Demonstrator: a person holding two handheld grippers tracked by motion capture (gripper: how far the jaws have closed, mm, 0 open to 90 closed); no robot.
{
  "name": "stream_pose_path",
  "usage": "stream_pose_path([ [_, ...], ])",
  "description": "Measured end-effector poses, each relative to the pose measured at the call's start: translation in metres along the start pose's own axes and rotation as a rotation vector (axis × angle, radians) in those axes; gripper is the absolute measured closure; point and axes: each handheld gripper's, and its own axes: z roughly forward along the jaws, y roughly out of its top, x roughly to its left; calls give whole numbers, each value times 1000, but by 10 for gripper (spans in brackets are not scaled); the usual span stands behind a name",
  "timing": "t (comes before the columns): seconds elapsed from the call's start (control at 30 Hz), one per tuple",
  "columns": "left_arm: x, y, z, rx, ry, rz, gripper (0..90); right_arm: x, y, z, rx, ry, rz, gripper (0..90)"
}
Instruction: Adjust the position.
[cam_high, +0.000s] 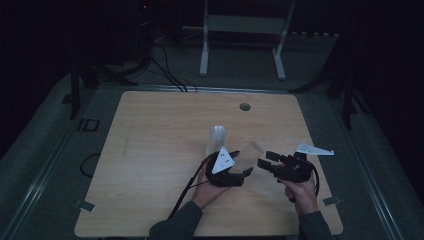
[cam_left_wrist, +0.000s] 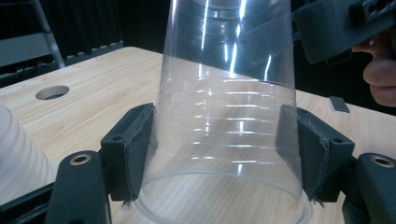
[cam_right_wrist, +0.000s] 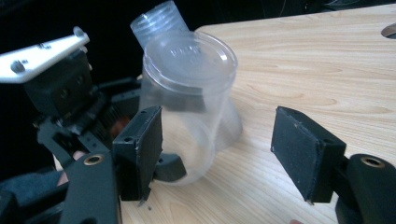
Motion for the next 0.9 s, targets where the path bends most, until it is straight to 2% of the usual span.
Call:
stream_pose_path([
  [0.03,0,0,0,0,0,0,290,0,0,0,0,0,0,339],
  [0.07,1,0,-1,2,-5,2,290,1,0,-1,25,-20,-27,340],
  [0.17,2,1,-3,3,-15,7,290,2,0,-2,50,-33,-60,345],
  [0.4,2,2,-7,12,-27,21,290,3,1,-3,75,-39,-90,349],
  [0.57,4,4,-11,29,-30,45,290,4,2,-5,104,-74,-127,359],
  [0.9,9,9,-18,41,-37,56,290,7,12,-11,141,-109,-190,359],
])
